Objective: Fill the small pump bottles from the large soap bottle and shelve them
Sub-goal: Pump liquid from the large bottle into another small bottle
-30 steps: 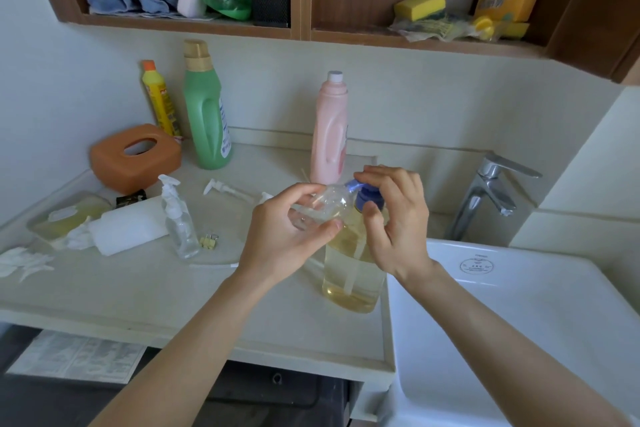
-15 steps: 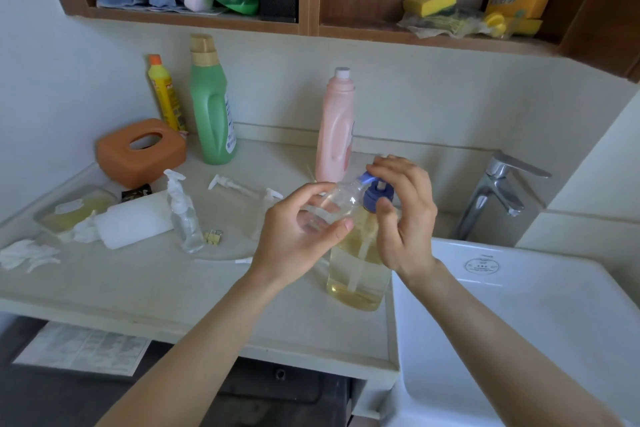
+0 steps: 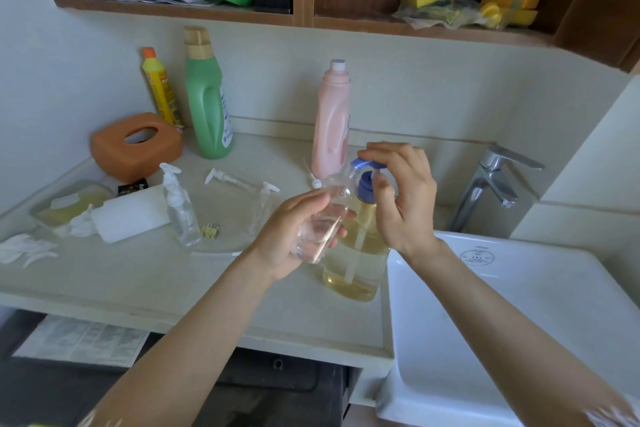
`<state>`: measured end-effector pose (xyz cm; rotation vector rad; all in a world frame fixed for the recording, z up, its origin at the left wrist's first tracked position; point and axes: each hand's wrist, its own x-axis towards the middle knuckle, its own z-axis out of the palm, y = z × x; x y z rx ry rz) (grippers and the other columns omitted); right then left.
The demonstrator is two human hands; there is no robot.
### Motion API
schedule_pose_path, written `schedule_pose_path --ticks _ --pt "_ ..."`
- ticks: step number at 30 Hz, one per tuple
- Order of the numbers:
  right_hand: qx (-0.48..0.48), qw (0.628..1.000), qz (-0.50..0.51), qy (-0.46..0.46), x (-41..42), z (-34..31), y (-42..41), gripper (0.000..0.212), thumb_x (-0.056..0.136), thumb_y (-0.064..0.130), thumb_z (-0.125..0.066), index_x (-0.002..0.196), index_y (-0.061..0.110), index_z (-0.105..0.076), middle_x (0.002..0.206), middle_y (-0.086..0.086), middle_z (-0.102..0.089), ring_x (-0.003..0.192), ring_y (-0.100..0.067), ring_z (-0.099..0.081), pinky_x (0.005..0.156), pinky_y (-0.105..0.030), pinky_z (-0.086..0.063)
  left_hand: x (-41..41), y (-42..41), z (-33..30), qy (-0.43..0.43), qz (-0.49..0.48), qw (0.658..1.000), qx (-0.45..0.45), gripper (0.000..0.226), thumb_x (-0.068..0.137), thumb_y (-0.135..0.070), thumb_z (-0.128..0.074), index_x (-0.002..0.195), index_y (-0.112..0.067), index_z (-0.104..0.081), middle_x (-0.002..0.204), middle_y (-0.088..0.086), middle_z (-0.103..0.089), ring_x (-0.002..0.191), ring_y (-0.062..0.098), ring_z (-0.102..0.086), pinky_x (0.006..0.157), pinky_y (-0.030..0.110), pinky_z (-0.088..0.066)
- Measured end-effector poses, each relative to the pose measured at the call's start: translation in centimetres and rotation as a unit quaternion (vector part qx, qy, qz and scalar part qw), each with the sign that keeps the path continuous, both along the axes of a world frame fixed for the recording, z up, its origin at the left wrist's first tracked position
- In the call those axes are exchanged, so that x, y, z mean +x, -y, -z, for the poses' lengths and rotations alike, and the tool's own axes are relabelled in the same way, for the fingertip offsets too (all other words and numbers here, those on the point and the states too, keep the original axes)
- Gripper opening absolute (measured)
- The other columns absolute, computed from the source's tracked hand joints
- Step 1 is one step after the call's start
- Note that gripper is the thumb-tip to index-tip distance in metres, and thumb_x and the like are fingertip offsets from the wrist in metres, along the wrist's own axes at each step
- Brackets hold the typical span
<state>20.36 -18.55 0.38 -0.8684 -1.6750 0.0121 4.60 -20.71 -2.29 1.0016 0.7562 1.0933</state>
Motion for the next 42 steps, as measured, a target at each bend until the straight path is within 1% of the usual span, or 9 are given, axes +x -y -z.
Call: schedule_pose_path --ticks 5,7,11,17,23,29,33,37,42 --pt "-0.003 1.0 -0.001 0.007 0.1 -0.3 0.6 0.035 0.084 0.011 -0.04 0.095 0.004 -0.072 0.103 -0.009 -0.068 0.098 -0.025 -0.058 0.09 -0.01 -0.034 0.7 -0.4 0.4 0.06 0.049 0.997 -0.01 0.034 0.081 -0.038 -0.052 0.098 -0.021 -0.076 0.08 0.003 -0.071 0.059 0.015 -0.06 0.052 0.023 -0.045" --pt "-0.001 1.0 -0.005 -0.005 0.2 -0.1 0.5 0.035 0.084 0.011 -0.039 0.095 0.003 -0.072 0.104 -0.01 -0.067 0.1 -0.025 -0.058 0.091 -0.011 -0.034 0.9 -0.6 0.6 0.075 0.065 0.995 -0.006 0.03 0.076 -0.041 -0.066 0.096 -0.022 -0.077 0.079 0.003 -0.071 0.058 0.014 -0.059 0.051 0.022 -0.046" --pt "0.014 1.0 -0.002 -0.026 -0.2 1.0 0.2 0.035 0.078 0.008 -0.039 0.09 0.001 -0.071 0.098 -0.01 -0.068 0.095 -0.027 -0.059 0.088 -0.011 -0.037 0.9 -0.6 1.2 0.08 0.081 0.993 -0.019 0.065 0.051 -0.051 -0.086 0.102 -0.015 -0.072 0.077 0.005 -0.069 0.056 0.015 -0.058 0.048 0.022 -0.046" --pt "0.017 0.999 0.011 -0.029 -0.4 2.1 -0.4 0.036 0.072 0.01 -0.04 0.085 0.003 -0.073 0.092 -0.007 -0.069 0.09 -0.02 -0.056 0.08 -0.032 -0.047 0.7 -0.6 1.6 0.055 0.047 0.996 -0.06 0.038 0.077 -0.036 -0.059 0.106 -0.012 -0.065 0.07 0.005 -0.067 0.05 0.015 -0.056 0.044 0.021 -0.045" --pt "-0.002 1.0 0.007 0.009 0.3 0.0 0.2 0.035 0.08 0.011 -0.04 0.089 0.005 -0.074 0.094 -0.007 -0.069 0.088 -0.025 -0.058 0.084 -0.01 -0.036 0.5 0.0 -0.1 0.036 0.025 0.998 -0.047 0.037 0.077 -0.037 -0.054 0.103 -0.013 -0.066 0.075 0.007 -0.07 0.052 0.015 -0.058 0.045 0.021 -0.045" --pt "0.0 1.0 0.0 0.019 0.7 -0.8 0.1 0.038 0.087 0.018 -0.039 0.091 0.006 -0.074 0.096 -0.006 -0.07 0.092 -0.027 -0.062 0.085 -0.017 -0.04 0.3 0.3 -1.5 0.005 0.01 0.999 -0.036 0.041 0.07 -0.037 -0.061 0.103 -0.013 -0.064 0.077 0.007 -0.071 0.052 0.014 -0.057 0.045 0.021 -0.044" --pt "0.013 1.0 -0.002 -0.014 0.2 0.2 0.3 0.034 0.083 0.01 -0.041 0.092 0.002 -0.072 0.1 -0.01 -0.069 0.097 -0.026 -0.059 0.091 -0.011 -0.035 0.3 0.2 -1.5 -0.001 0.009 0.999 -0.044 0.038 0.068 -0.037 -0.062 0.098 -0.014 -0.066 0.077 0.008 -0.071 0.051 0.015 -0.057 0.044 0.02 -0.044" --pt "0.013 1.0 -0.003 -0.028 -0.5 1.3 0.2 0.033 0.077 0.007 -0.041 0.088 -0.001 -0.071 0.094 -0.014 -0.068 0.092 -0.031 -0.057 0.085 -0.002 -0.033 0.1 0.2 -1.3 -0.022 0.008 0.998 -0.066 0.039 0.068 -0.037 -0.062 0.098 -0.011 -0.064 0.074 0.007 -0.071 0.049 0.015 -0.057 0.042 0.02 -0.044" --pt "0.001 1.0 0.004 -0.009 -0.6 2.1 0.2 0.035 0.075 0.008 -0.04 0.088 0.0 -0.071 0.094 -0.013 -0.068 0.091 -0.034 -0.057 0.084 -0.003 -0.034 0.1 0.5 -1.4 -0.037 0.001 0.995 -0.094 0.037 0.067 -0.035 -0.062 0.095 -0.012 -0.065 0.072 0.007 -0.071 0.048 0.015 -0.057 0.042 0.019 -0.044"
